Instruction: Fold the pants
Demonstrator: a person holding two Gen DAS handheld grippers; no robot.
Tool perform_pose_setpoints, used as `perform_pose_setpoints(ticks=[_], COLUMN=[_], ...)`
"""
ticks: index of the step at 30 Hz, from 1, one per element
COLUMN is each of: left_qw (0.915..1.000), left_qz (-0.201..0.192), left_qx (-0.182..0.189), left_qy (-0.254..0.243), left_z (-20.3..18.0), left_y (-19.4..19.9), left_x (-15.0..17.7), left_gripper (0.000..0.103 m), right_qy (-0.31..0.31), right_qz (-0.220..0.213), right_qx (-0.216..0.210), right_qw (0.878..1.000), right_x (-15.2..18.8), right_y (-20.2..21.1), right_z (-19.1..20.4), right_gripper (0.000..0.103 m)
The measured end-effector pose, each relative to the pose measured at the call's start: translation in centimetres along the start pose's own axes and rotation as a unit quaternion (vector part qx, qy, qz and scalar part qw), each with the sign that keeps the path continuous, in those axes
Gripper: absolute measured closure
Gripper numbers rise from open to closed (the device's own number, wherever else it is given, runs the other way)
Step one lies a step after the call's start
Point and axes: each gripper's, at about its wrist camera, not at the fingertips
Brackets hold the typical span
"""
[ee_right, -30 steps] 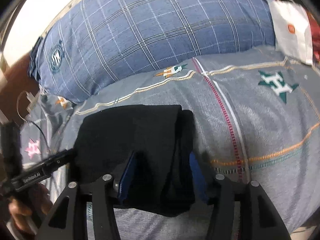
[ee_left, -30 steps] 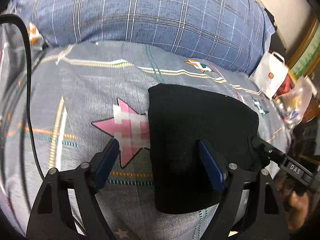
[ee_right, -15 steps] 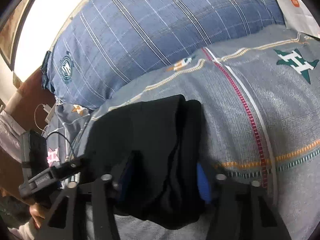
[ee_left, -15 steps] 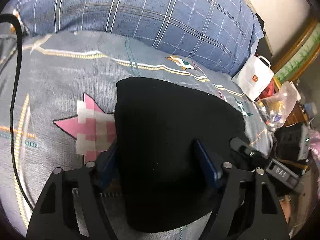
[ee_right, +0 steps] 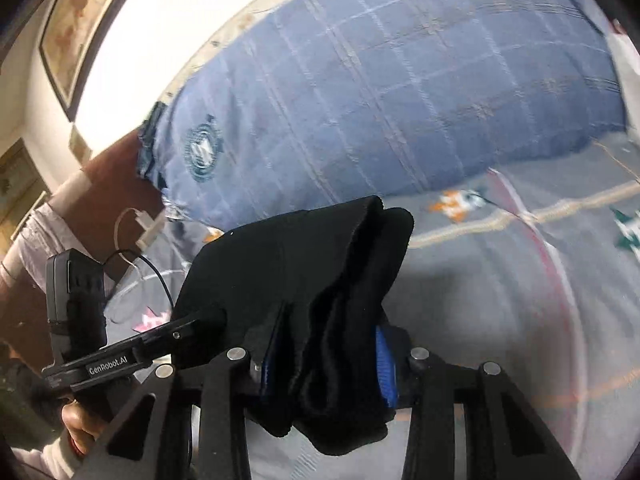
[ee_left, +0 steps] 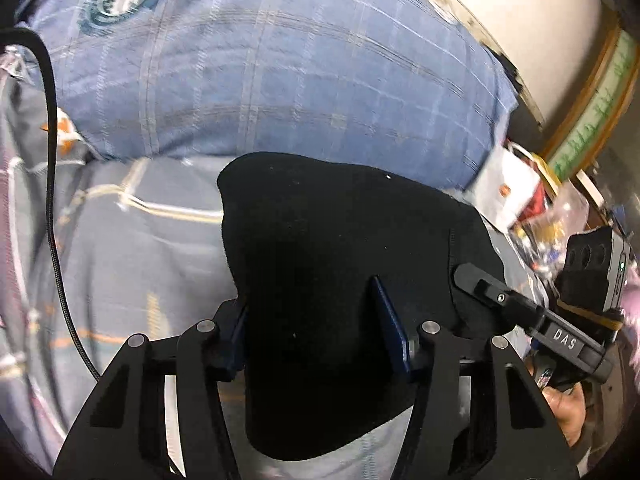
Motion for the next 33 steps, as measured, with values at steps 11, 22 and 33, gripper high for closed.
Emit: perform_pose_setpoints(ticks=[11, 22, 33], left_qw=[0.997, 0.9924, 0.9906], left_qz=[0.03, 0.058, 0.005], left_qx=[-0.067, -0.097, -0.137], left_qy=[0.026, 0.049, -0.005], left_z=[8.5, 11.1, 8.1], left_y=[-3.7, -6.0, -2.8], left_x=[-2.0, -1.0, -1.7], left_gripper=[0.048, 0.044, 0.044], right_qy=[-0.012, 0.037, 0.092], right_qz=[0.05, 0.093, 0.075], right_qx=[-0.023, 0.063, 0.026], right_qw=[0.998, 0.993, 0.993], right_x=[-1.5, -0.9, -1.6], right_y=[-11.5, -14.0, -11.8], right_z=[1.7, 0.9, 6.0], right_gripper=[0.065, 0.059, 0.059])
Point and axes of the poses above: each gripper's, at about its wrist camera, not at the fingertips, and y roughly against the way its jaws point, z to its left, x to its underside, and after that the axes turned 3 degrees about -z, right-handed
